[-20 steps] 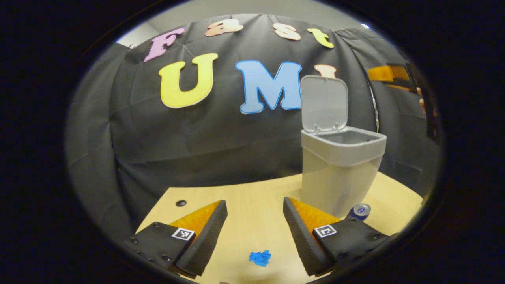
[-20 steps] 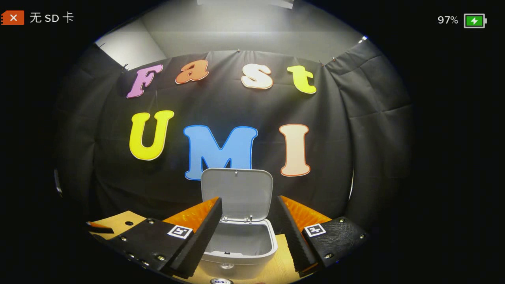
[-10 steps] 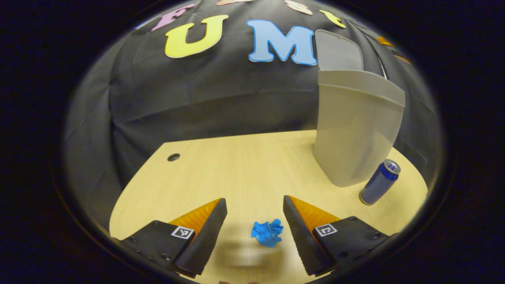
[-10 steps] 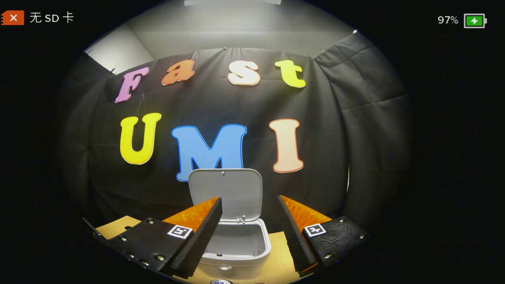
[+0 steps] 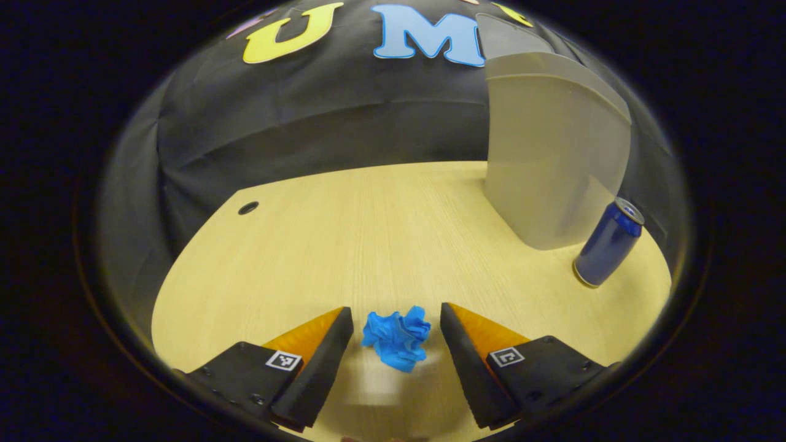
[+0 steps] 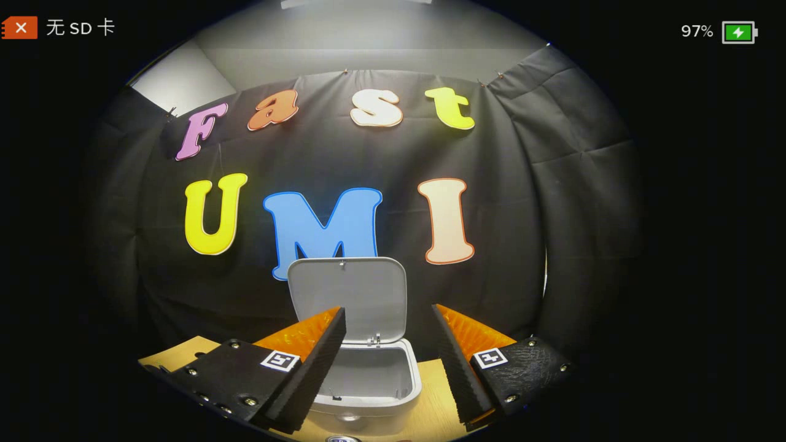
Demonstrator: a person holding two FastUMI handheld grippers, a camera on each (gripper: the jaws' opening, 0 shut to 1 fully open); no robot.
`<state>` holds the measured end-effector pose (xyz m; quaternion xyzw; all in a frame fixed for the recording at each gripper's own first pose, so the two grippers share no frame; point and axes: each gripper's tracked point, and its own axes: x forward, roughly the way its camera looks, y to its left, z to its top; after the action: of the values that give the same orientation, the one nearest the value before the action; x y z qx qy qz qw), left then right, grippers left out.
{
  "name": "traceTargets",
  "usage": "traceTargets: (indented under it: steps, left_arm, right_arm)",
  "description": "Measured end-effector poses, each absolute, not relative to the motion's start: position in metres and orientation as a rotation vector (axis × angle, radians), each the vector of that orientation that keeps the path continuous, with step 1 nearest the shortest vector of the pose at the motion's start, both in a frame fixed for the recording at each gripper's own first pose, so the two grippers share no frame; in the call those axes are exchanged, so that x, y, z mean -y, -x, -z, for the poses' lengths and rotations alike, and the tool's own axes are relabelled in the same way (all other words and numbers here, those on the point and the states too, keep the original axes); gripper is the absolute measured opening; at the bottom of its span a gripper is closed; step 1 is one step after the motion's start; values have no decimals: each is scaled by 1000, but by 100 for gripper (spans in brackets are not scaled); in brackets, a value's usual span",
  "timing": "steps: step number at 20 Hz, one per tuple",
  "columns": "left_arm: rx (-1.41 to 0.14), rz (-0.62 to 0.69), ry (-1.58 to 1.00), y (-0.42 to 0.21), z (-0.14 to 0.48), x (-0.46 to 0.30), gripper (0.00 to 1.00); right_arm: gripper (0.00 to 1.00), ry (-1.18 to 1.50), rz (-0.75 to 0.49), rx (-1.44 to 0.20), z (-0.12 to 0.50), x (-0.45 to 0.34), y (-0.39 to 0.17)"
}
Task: Press the lid of the desktop garbage bin to open it, pick up the crumpled paper on the desktop and throw it into the bin, then pick up the pop can on the desktop and drop it into the bin, and finally close the garbage bin lid.
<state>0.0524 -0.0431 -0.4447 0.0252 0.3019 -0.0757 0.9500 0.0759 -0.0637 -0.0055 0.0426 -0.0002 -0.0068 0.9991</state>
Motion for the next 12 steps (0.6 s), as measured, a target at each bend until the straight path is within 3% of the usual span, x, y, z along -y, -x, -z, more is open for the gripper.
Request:
traceTargets:
  steps: [1,6,9,10,11,12]
  left_arm:
    - [-616,151,-54,-51,450,45,98]
    - [-609,139,-31,-45,456,50,94]
    - [-614,116,-60,-47,450,47,46]
    - [-587,92,-83,-48,438,43,48]
    - [-568,91,-78,-53,426,44,32]
    - [-541,88,-67,-57,409,45,34]
  right_arm:
    - [88,-78,15,1,3,66,-75]
    - [88,-58,24,6,-1,76,-72]
    - [88,-55,17,1,0,75,-69]
    - [88,-50,14,5,-2,73,-67]
    - [88,-44,10,9,-3,72,-66]
    - [88,-40,6,12,-3,70,-65]
